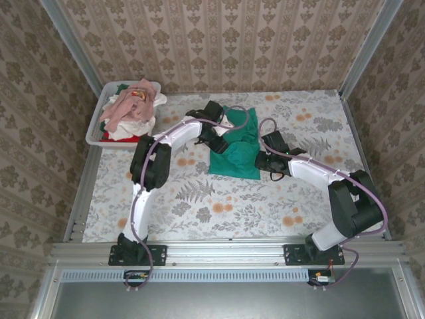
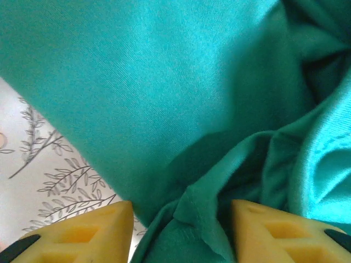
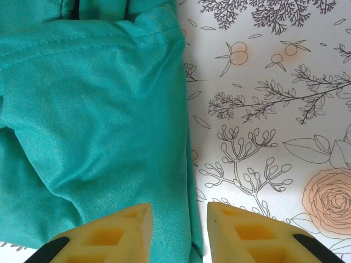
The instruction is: Fold and stack the t-shirts
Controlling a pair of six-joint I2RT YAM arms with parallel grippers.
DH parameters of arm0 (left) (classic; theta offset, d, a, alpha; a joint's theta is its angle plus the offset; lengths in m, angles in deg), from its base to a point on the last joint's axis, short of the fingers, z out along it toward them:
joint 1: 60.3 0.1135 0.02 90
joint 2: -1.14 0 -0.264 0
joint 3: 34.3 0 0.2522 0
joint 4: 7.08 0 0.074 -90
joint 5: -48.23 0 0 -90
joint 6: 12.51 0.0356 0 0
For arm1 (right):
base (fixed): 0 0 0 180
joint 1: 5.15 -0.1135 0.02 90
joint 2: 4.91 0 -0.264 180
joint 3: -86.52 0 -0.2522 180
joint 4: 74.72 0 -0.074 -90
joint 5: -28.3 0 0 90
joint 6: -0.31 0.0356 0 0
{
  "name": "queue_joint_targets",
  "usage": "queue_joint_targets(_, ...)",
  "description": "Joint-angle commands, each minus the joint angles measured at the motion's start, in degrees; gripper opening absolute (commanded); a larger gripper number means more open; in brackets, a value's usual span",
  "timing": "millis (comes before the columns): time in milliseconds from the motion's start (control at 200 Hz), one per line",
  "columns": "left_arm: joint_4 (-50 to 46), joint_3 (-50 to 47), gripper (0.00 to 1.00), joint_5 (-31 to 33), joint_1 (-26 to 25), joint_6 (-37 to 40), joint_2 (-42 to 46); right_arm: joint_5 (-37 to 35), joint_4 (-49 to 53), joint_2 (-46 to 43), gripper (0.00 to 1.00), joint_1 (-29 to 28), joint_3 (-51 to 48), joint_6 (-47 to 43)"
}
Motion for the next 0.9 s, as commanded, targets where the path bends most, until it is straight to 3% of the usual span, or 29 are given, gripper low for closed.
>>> queue_joint_targets(0, -2.8, 3.2, 0.49, -0.6, 0.2, 1.8, 0.1, 0.5, -1.6, -1.3, 0.34, 0.1, -1.3, 0.8)
queue_joint_targets(165, -2.9, 2.7, 0.46, -1.6, -0.8, 1.9, -0.1, 0.1, -1.6, -1.1, 0.34, 0.1, -1.9, 0.4)
queue_joint_targets(310, -2.4, 3.1, 0.2, 0.5, -1.6, 1.5, 0.5, 0.6, -2.6, -0.2, 0.34, 0.1, -2.4, 0.6)
queue_joint_targets(500, -3.4, 6.2, 0.07, 1.3, -1.0, 0.6, 1.9, 0.8, -3.1, 0.4, 0.34, 0.1, -2.3, 0.5)
queue_joint_targets(605, -4.5, 9.1, 0.06, -0.4, 1.2, -2.9, 0.8, 1.3, -3.5, 0.5, 0.34, 0.0, -2.1, 0.5)
queue_joint_targets(655, -5.5, 11.0, 0.12, -2.9, 2.9, -5.4, -0.5, 1.4, -3.7, 0.8, 0.34, -0.1, -2.0, 0.6)
queue_joint_targets(700, -6.6, 12.9, 0.31, -5.5, 4.5, -8.2, -2.2, 1.5, -3.6, 1.2, 0.33, -0.3, -1.8, 0.5)
queue_joint_targets(755, -7.2, 14.4, 0.31, -9.7, 6.3, -10.8, -3.9, 1.4, -3.3, 1.7, 0.34, -0.6, -1.4, 0.4)
queue_joint_targets(800, -7.0, 14.8, 0.4, -11.2, 7.4, -13.8, -5.0, 0.9, -2.9, 2.0, 0.34, -1.0, -1.1, 0.3)
queue_joint_targets(825, -7.0, 15.1, 0.6, -11.8, 7.9, -15.3, -5.6, 0.5, -2.6, 2.3, 0.34, -1.3, -1.0, 0.2)
queue_joint_targets(835, -7.0, 15.2, 0.64, -12.1, 8.0, -15.8, -5.7, 0.4, -2.5, 2.3, 0.34, -1.4, -0.9, 0.2)
queue_joint_targets(895, -6.3, 14.9, 0.65, -14.9, 10.0, -17.7, -5.9, 0.0, -2.1, 2.4, 0.34, -1.8, -0.5, 0.0)
